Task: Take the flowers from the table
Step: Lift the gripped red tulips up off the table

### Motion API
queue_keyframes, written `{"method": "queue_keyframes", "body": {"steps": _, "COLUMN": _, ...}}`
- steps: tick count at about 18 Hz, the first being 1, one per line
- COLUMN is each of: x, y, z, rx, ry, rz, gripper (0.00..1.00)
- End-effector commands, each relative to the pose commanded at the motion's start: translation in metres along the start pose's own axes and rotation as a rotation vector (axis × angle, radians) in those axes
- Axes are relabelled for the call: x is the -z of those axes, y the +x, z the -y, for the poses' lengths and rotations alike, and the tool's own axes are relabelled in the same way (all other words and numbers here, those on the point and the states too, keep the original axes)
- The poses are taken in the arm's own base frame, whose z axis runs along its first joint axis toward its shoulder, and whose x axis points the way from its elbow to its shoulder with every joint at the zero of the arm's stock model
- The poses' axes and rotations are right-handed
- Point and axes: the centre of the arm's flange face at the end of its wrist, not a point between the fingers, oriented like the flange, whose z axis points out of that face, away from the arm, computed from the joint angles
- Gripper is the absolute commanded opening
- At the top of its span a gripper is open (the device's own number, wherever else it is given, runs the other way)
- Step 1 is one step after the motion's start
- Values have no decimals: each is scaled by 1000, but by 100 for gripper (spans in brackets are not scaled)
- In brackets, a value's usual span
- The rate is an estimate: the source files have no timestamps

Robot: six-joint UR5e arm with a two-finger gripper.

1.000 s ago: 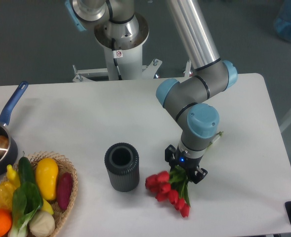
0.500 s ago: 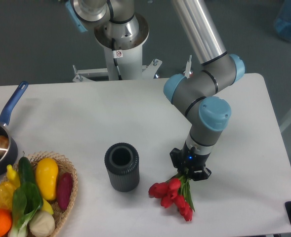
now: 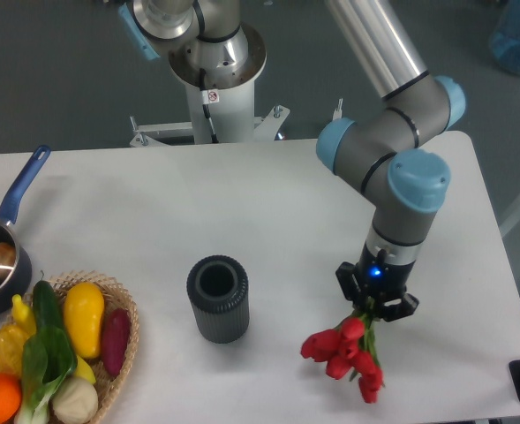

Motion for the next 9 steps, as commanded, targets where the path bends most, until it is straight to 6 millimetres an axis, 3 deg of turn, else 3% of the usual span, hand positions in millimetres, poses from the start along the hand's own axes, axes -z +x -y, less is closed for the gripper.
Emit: {"method": "queue_keyframes", "body": {"steps": 9, "x": 21, "y": -30, "z": -6, "rx": 6, "ry": -121, "rz": 17, "gripper": 0}}
